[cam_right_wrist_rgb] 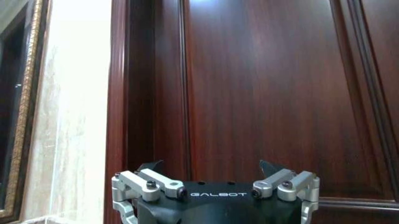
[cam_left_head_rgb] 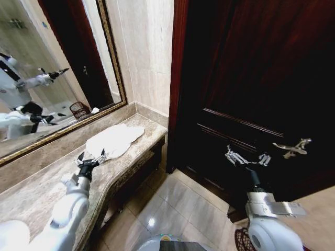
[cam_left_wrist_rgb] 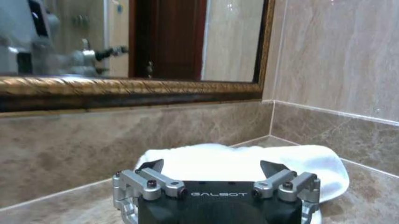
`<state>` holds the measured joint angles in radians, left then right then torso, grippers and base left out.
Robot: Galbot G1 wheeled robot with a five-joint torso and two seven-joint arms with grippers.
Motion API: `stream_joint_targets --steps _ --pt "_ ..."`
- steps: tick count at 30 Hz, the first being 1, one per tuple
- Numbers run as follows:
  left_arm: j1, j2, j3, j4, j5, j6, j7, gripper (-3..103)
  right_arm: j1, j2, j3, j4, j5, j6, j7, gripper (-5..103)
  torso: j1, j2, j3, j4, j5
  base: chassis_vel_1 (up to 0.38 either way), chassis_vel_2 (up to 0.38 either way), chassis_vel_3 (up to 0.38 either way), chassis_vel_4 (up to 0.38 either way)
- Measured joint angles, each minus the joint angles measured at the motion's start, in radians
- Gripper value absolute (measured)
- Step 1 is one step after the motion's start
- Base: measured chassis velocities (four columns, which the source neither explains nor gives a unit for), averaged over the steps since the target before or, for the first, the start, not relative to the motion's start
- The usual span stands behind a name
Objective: Discard the used towel into the hamper.
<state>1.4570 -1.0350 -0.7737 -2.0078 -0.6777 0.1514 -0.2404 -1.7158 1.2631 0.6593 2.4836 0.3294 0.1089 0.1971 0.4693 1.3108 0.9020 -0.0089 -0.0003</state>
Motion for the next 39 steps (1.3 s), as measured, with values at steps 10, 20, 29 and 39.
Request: stream_joint_targets --steps 10,20,29,39 --pt "-0.043 0.094 0.009 0.046 -0.106 0.109 0.06 100 0.007 -0.009 -0.001 0.002 -0.008 -0.049 0.035 100 0.0 0.0 0.0 0.0 0.0 0.0 0.0 0.0 0.0" --pt "-0.054 0.164 0.014 0.062 -0.188 0.269 0.068 100 0.055 -0.008 -0.006 -0.023 -0.022 -0.087 0.067 100 0.0 0.0 0.0 0.0002 0.0004 0.0 0.0 0.0 0.0" --pt "-0.068 0.175 0.014 0.071 -0.224 0.347 0.065 78 0.079 -0.02 -0.014 -0.034 0.007 -0.077 0.068 100 0.0 0.0 0.0 0.0001 0.0003 0.0 0.0 0.0 0.0" --pt "-0.078 0.168 0.025 0.107 -0.223 0.314 0.076 45 0.076 -0.018 -0.021 -0.033 0.023 -0.055 0.073 100 0.0 0.0 0.0 0.0001 0.0004 0.0 0.0 0.0 0.0"
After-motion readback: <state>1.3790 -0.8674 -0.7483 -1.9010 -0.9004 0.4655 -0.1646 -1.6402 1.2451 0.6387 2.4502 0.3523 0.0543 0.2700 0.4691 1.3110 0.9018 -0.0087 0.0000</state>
